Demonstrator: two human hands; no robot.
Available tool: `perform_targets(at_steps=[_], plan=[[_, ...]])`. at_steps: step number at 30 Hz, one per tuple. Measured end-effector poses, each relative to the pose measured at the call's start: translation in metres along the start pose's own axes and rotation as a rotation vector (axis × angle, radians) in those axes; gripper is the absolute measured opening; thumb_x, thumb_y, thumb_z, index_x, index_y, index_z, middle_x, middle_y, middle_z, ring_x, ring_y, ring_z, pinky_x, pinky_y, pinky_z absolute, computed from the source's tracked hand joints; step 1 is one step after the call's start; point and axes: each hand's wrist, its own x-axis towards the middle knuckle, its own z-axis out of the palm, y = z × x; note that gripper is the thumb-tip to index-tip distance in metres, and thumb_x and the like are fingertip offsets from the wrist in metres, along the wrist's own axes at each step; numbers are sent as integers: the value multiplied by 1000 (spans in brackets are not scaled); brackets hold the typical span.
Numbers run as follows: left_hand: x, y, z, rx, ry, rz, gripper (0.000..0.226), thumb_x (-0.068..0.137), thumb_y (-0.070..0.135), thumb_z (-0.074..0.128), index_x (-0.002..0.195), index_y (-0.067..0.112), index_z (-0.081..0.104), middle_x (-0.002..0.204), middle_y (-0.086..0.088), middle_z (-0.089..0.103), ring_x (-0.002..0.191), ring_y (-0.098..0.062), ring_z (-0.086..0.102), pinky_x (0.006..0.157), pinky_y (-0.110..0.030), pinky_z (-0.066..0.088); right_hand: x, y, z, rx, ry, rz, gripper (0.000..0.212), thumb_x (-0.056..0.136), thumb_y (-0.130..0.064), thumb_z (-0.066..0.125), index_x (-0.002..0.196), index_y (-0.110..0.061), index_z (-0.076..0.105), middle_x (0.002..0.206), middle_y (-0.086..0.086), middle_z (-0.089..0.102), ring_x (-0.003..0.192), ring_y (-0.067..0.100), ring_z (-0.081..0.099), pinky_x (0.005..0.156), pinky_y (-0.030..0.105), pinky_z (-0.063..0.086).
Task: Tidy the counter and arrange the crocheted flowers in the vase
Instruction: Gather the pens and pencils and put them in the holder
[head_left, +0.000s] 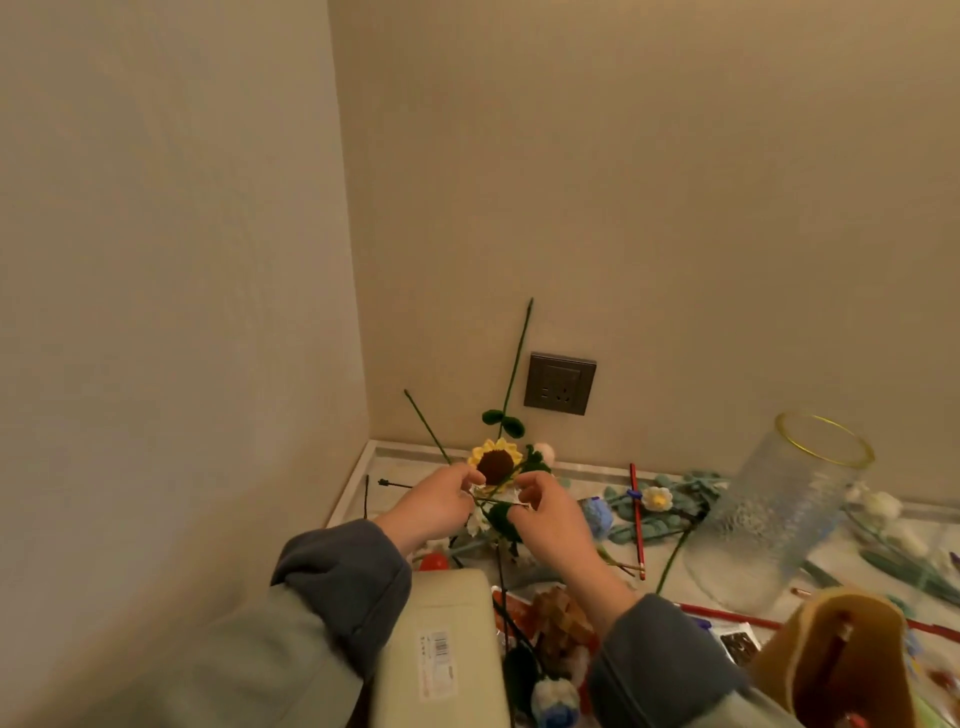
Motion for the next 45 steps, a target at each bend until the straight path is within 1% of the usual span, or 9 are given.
perform_targets(at_steps=[11,16,22,27,30,33,36,39,45], plan=[[34,-35,18,450,186,208,55,86,1,50,130,35,50,146,10,40,142,-23,15,119,-42,13,29,18,33,-395,-110,-28,41,76,-36,65,115,-33,52,106,-6,66,96,17,64,80,39,55],[31,-34,16,551,290,235,46,90,11,52,127,37,54,142,10,42,141,-24,14,118,-43,-2,33,13,26,-225,-83,-13,38,74,-23,68,109,-32,55,93,-9,60,86,14,61,71,31,53],[31,-23,6,515,403,254,19,94,31,51,108,41,58,130,16,52,141,-19,21,118,-47,-9,36,-1,3,27,49,-64,45,70,-18,71,112,-31,60,100,-10,61,91,8,59,80,31,55],[31,-9,-6,477,467,308,16,94,36,51,107,41,59,118,18,56,130,-10,37,119,-47,-5,36,-8,-14,265,160,-36,40,75,-32,71,113,-32,59,102,-11,63,95,8,63,81,34,57],[31,0,-15,395,510,335,18,97,37,45,107,37,61,107,17,60,113,-6,51,120,-46,0,36,-9,-23,490,286,54,30,89,-48,54,110,-26,61,98,-5,66,92,14,66,75,37,56],[28,9,-19,275,510,334,23,99,36,39,107,34,61,102,17,62,102,-4,56,119,-43,11,33,-9,-28,613,301,130,31,101,-43,38,114,-22,56,97,-1,66,90,14,65,66,26,47],[25,16,-17,183,475,335,23,100,36,39,108,32,60,95,16,62,87,-2,56,91,-30,47,29,-11,-26,627,276,129,26,103,-34,37,118,-21,52,97,0,66,92,14,63,66,24,43],[23,22,-14,162,461,299,23,100,39,34,106,33,56,82,16,59,69,0,53,55,-22,39,28,-14,-23,629,237,119,18,103,-29,39,119,-26,47,97,-2,66,91,12,64,67,23,46],[24,18,-11,24,421,190,24,101,39,29,92,35,51,83,13,59,73,-5,56,59,-28,46,32,-8,-12,415,132,56,18,94,-14,54,107,-25,60,108,0,66,100,15,62,90,35,53]])
